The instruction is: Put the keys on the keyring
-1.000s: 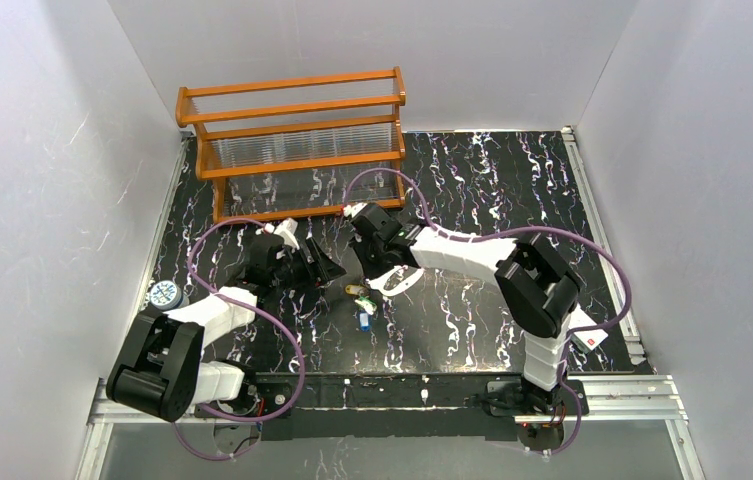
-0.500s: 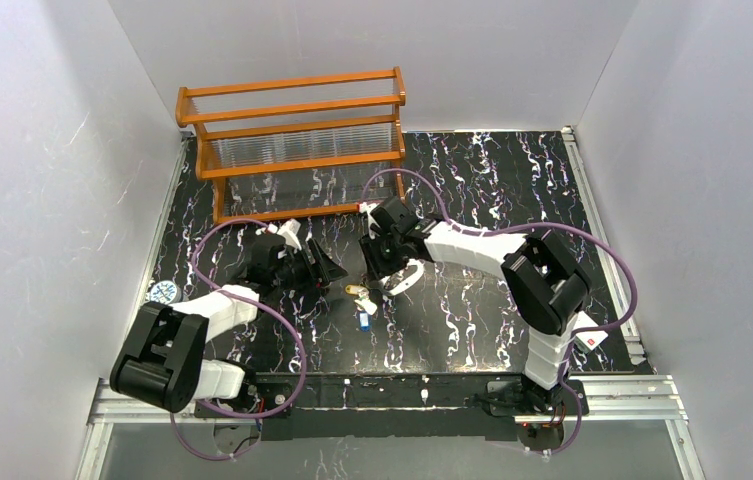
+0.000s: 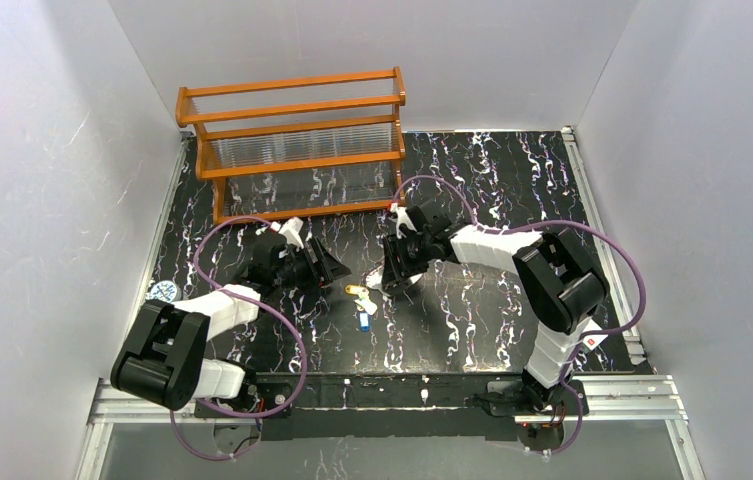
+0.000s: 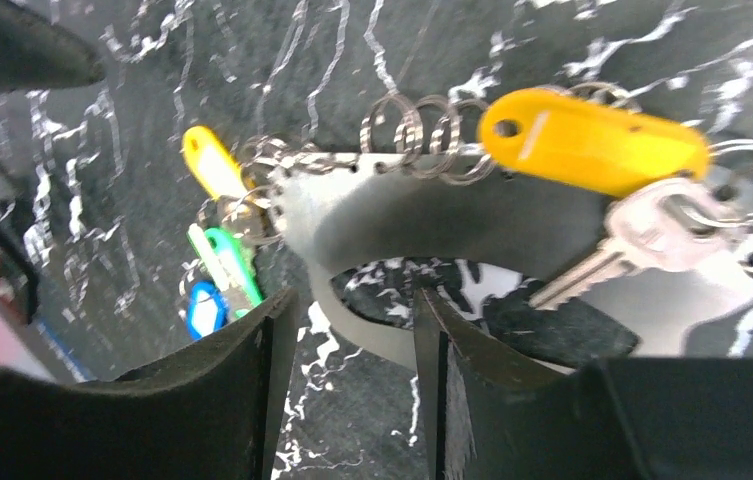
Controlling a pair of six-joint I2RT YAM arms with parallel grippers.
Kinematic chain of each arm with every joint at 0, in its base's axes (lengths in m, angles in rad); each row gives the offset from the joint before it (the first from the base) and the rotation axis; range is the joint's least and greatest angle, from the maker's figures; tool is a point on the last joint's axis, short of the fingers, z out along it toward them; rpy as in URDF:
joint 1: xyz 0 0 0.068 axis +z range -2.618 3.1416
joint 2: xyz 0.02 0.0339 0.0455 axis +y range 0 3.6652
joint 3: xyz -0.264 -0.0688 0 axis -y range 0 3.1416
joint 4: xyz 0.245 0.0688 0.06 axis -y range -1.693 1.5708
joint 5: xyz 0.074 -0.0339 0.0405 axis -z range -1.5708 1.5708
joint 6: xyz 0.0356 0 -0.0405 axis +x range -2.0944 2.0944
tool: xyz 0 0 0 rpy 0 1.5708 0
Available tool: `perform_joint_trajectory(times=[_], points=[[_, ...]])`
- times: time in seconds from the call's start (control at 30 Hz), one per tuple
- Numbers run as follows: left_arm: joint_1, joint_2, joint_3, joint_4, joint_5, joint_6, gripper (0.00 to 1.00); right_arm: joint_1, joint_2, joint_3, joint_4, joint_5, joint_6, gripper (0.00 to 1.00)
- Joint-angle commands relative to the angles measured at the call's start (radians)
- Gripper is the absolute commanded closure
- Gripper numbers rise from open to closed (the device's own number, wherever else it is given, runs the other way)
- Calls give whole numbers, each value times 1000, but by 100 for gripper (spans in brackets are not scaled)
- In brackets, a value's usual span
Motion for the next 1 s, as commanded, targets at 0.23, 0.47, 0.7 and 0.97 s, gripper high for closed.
perform_joint_trajectory(times=[0.23, 0.47, 0.7, 0.97], points=[[-11, -13, 17, 7, 42, 52, 35, 4, -108, -277, 53, -368, 86, 46], [-91, 12, 63, -28, 45, 157, 35, 3, -170, -240, 55, -382, 78, 45], [-255, 20, 143, -189, -94, 336, 38, -81, -204, -231, 89, -389, 131, 45], [-348, 8, 151, -205, -144, 509, 40, -295, -321, -390, 89, -368, 200, 46]])
